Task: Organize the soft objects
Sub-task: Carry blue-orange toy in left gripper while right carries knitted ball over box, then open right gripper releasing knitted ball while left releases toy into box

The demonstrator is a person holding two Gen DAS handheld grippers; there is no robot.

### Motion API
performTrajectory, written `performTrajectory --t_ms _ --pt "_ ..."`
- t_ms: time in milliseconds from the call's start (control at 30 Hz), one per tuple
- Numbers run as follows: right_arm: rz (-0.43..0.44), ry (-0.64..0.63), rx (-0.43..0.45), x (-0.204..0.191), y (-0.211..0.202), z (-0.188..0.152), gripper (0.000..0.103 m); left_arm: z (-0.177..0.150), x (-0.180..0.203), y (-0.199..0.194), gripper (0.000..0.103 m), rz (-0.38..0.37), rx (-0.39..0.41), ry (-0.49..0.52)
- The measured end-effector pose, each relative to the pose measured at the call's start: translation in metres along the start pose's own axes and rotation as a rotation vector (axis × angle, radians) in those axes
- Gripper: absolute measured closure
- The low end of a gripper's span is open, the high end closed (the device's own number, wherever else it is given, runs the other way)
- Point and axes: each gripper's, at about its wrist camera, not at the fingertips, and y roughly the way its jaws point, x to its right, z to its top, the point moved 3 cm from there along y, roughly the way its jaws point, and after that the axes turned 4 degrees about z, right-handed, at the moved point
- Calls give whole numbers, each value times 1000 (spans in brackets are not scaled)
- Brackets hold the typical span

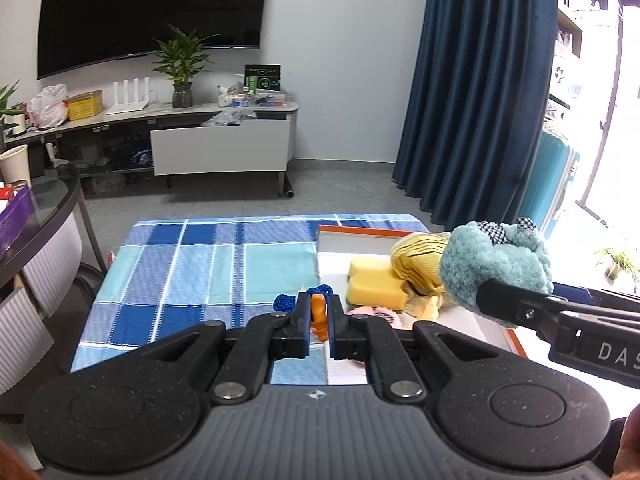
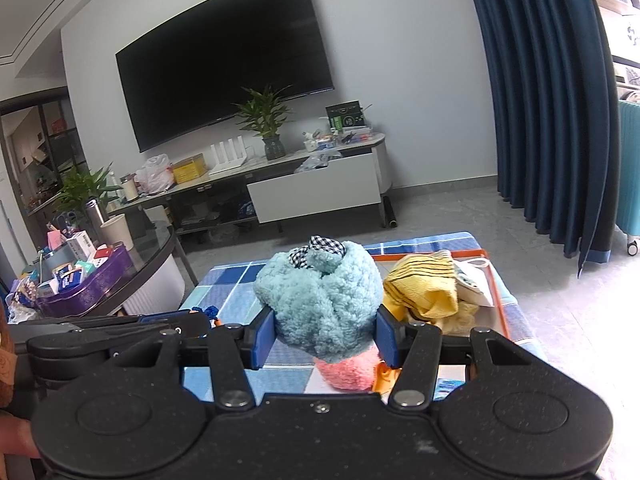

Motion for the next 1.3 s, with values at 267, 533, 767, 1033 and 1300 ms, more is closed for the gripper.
performTrajectory --t_ms 267,533,767,1033,1300 --pt "-43 21 18 20 -8 1 40 3 17 6 93 -43 -3 29" --pt "-111 54 37 46 -18 2 40 4 38 16 93 -91 -13 56" --pt "-147 76 35 63 -18 0 40 2 55 26 93 -128 -32 78" --pt "-162 91 16 73 -10 -4 40 -1 65 35 93 -148 -50 93" --pt "-171 99 -7 82 0 -7 40 -2 72 45 93 -160 -72 99"
